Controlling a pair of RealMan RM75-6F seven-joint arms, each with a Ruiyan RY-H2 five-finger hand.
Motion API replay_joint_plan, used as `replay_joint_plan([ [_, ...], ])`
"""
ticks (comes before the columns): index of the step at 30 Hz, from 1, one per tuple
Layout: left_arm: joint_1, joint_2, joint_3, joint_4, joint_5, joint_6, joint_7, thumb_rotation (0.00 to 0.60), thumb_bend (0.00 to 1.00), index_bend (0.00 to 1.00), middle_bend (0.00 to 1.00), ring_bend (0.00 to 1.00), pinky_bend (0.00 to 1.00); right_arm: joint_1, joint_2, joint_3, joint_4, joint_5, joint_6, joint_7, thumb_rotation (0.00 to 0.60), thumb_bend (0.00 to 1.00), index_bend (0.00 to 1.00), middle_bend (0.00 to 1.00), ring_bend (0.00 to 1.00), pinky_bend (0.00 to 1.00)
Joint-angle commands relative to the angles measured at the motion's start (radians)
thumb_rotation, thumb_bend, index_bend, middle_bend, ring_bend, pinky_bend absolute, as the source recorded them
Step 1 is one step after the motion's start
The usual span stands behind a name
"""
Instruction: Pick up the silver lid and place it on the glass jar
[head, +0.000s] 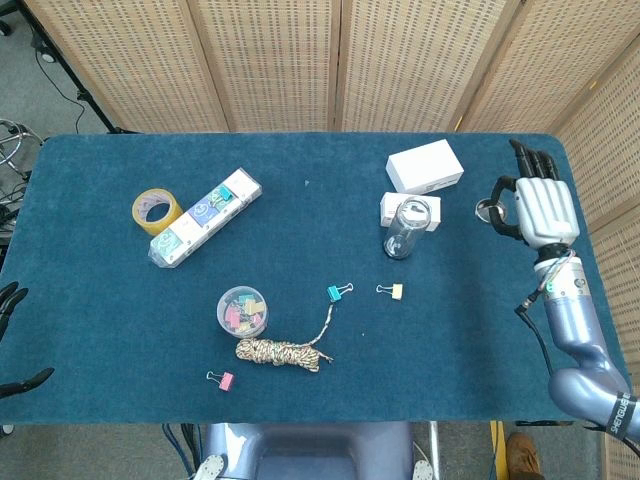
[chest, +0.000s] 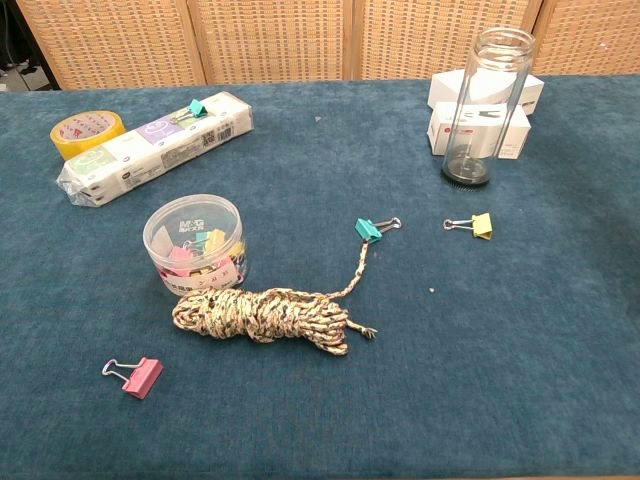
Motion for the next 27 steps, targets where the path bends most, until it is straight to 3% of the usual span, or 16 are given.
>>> replay_joint_plan([
  [1,0.0,0.0,-0.001,0.0,-0.002,0.0,-0.003,0.6,0.0,0.0,0.0,0.0,0.0,0.071,0.005,0.031,-0.016,0.081,-0.026,-0.061,0.6,0.62,0.66,0.0,0.0,0.0],
  [12,-0.001,0.007,-0.003,0.001,-0.009,-0.003,-0.018,0.6,0.0,0.0,0.0,0.0,0.0,0.234,-0.148,-0.015,0.065,0.204,-0.019,-0.196,0.6,0.62,0.66,0.0,0.0,0.0],
  [27,-0.001,0.013,-0.002,0.009,-0.004,0.0,-0.04,0.6,0.0,0.0,0.0,0.0,0.0,0.28,-0.216,-0.063,0.106,0.213,0.017,-0.222,0.6,0.62,0.66,0.0,0.0,0.0],
])
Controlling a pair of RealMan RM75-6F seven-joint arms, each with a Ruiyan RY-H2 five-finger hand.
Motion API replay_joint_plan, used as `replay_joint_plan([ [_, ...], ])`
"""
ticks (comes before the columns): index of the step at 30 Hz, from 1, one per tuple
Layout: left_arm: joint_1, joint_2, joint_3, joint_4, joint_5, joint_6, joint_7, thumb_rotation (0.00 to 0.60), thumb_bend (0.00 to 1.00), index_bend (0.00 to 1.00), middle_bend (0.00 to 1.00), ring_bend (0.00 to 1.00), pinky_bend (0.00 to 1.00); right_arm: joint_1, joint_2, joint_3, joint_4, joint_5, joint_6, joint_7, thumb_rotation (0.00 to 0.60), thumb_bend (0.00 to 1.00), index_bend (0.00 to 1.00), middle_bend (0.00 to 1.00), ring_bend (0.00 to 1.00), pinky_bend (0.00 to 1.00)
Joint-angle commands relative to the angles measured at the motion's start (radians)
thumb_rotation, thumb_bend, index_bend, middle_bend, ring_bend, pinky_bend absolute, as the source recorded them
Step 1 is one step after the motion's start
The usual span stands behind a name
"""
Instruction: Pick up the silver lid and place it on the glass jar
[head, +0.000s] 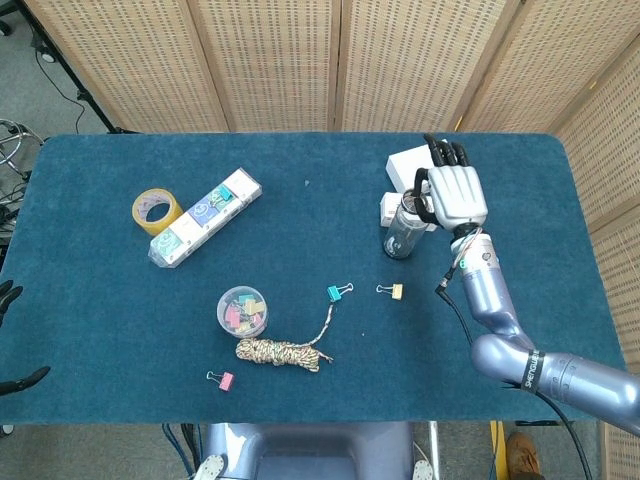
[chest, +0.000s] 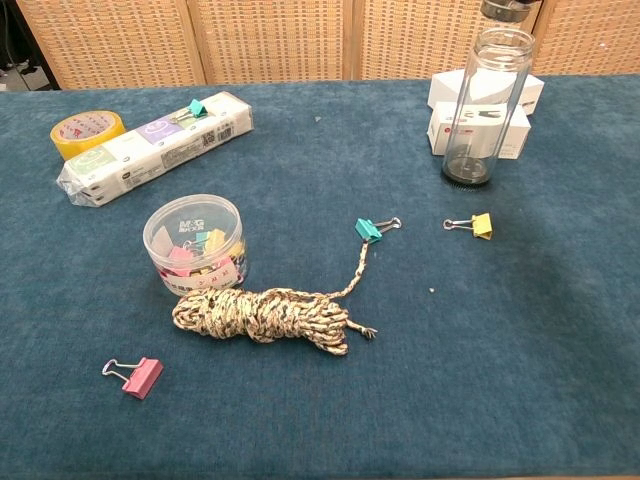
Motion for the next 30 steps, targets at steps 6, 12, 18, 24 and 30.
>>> replay_joint_plan([
  [6,-0.002,-0.002,0.003,-0.002,0.006,-0.005,0.009,0.6,0.0,0.0,0.0,0.0,0.0,-0.005,0.004,-0.016,0.01,0.003,0.007,0.009,0.6,0.62,0.66,0.0,0.0,0.0],
  [12,-0.003,-0.004,0.003,-0.005,0.003,-0.006,0.017,0.6,0.0,0.0,0.0,0.0,0.0,-0.01,0.006,-0.035,0.023,-0.013,0.009,0.01,0.6,0.62,0.66,0.0,0.0,0.0],
  [18,-0.004,-0.005,0.003,-0.007,0.004,-0.008,0.019,0.6,0.0,0.0,0.0,0.0,0.0,-0.011,-0.004,-0.047,0.035,-0.02,0.01,0.015,0.6,0.62,0.66,0.0,0.0,0.0],
  [24,-0.005,-0.005,0.003,-0.007,0.002,-0.01,0.02,0.6,0.0,0.0,0.0,0.0,0.0,-0.009,-0.015,-0.058,0.047,-0.034,0.015,0.01,0.6,0.62,0.65,0.0,0.0,0.0],
  [30,-0.003,-0.004,0.002,-0.006,0.002,-0.005,0.014,0.6,0.0,0.0,0.0,0.0,0.0,-0.006,-0.027,-0.063,0.05,-0.036,0.018,0.005,0.6,0.62,0.65,0.0,0.0,0.0],
])
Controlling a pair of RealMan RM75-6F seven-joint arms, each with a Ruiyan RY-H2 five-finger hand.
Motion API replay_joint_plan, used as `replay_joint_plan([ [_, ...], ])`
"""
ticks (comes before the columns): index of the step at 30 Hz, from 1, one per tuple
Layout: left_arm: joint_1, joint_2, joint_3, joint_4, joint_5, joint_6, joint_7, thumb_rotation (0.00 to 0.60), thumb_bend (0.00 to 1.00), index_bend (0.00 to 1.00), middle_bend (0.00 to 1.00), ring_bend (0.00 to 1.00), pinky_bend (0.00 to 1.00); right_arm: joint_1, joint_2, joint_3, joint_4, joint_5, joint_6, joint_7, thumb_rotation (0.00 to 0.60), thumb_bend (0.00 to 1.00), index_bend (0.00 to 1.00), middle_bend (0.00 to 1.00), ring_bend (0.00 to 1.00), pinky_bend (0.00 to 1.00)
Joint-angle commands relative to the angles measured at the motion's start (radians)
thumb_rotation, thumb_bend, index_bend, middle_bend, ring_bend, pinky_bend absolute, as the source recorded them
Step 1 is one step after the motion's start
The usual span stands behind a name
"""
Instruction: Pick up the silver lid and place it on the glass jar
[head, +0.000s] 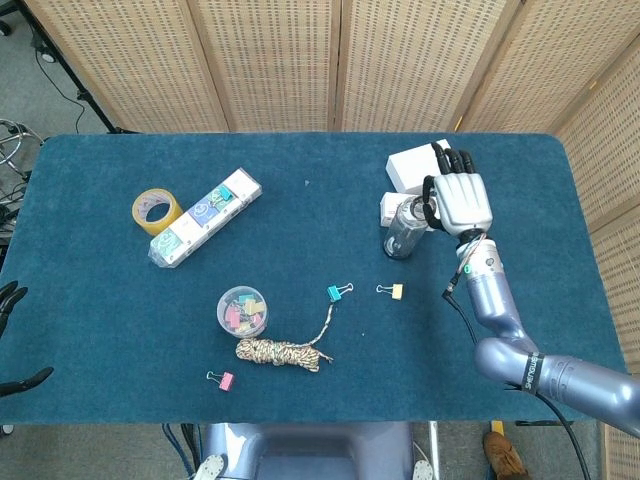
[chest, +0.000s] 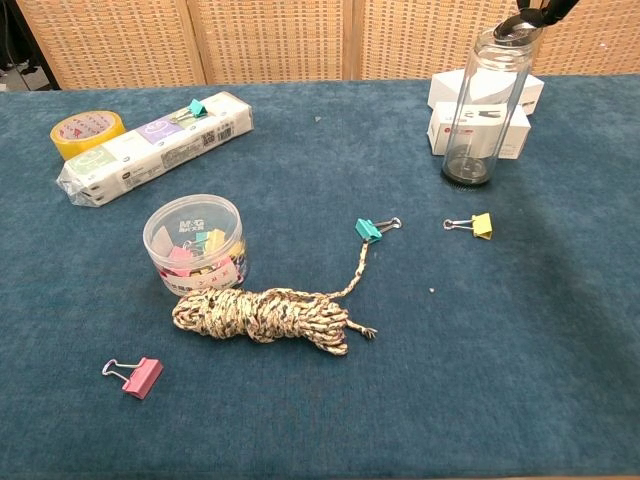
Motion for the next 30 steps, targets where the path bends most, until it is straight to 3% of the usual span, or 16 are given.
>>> replay_joint_plan([
  [1,0.0,0.0,0.0,0.001,0.0,0.001,-0.002,0.6,0.0,0.0,0.0,0.0,0.0,0.001,-0.004,0.0,0.0,-0.001,0.003,-0.002,0.6,0.62,0.65,0.0,0.0,0.0],
  [30,0.006,0.007,0.002,0.008,0.01,0.015,-0.025,0.6,0.0,0.0,0.0,0.0,0.0,0.012,-0.029,0.013,0.001,0.037,0.004,-0.002,0.6,0.62,0.63,0.0,0.0,0.0],
])
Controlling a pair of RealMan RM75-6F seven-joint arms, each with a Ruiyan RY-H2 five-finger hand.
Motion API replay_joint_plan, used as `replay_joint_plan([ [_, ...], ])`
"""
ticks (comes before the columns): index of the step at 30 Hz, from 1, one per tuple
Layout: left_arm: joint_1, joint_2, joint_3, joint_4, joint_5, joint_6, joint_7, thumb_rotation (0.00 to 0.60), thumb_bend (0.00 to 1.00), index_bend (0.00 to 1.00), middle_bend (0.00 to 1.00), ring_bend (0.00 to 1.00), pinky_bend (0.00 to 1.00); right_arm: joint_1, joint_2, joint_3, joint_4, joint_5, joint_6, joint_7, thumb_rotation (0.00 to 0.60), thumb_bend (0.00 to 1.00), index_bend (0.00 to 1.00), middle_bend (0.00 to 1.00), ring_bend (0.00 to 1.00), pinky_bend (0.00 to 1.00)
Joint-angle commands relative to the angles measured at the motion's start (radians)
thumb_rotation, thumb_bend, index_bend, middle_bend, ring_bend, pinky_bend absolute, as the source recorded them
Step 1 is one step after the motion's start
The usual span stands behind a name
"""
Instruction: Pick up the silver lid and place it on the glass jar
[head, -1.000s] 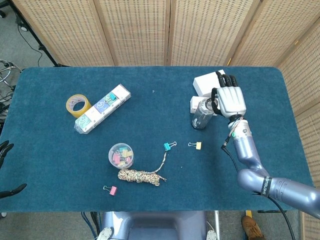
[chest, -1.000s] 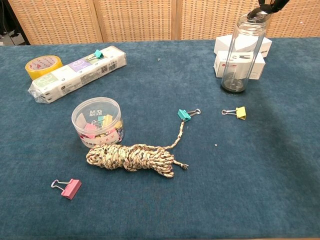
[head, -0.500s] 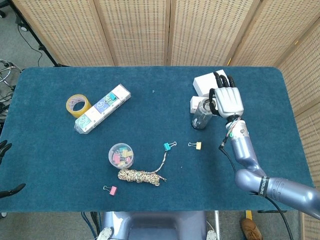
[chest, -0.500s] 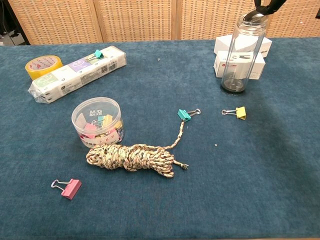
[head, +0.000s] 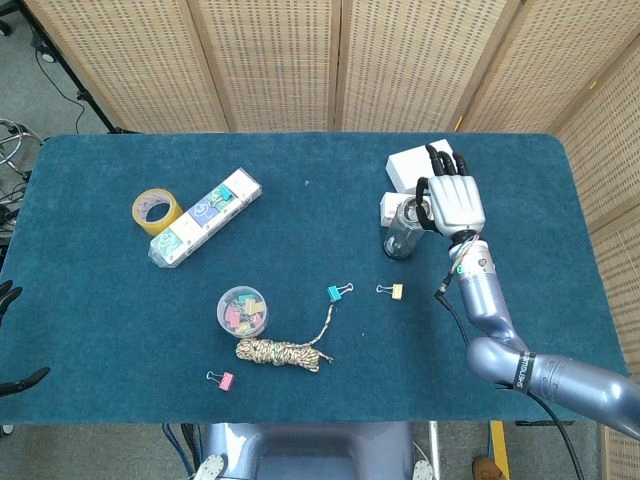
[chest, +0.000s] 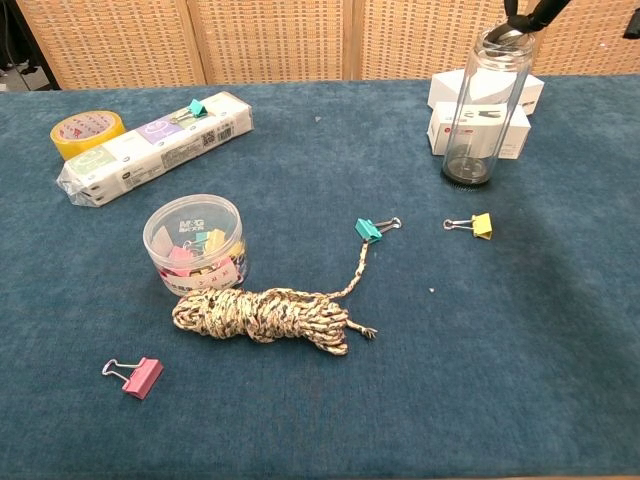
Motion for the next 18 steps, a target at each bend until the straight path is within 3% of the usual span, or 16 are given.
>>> replay_joint_plan([
  [1,0.0,0.0,0.0,0.0,0.0,-0.001,-0.003,0.6,0.0,0.0,0.0,0.0,0.0,0.0,0.0,0.001,-0.001,0.0,0.0,0.002,0.6,0.62,0.62,0.0,0.0,0.0],
  [9,0.001,0.003,0.001,0.002,0.003,0.003,-0.014,0.6,0.0,0.0,0.0,0.0,0.0,-0.002,0.017,-0.003,-0.019,0.015,-0.021,0.005,0.6,0.62,0.37,0.0,0.0,0.0],
  [18,0.0,0.003,0.002,0.004,0.006,0.004,-0.018,0.6,0.0,0.0,0.0,0.0,0.0,-0.005,0.028,-0.003,-0.041,-0.002,-0.006,0.01,0.6,0.62,0.34,0.0,0.0,0.0],
])
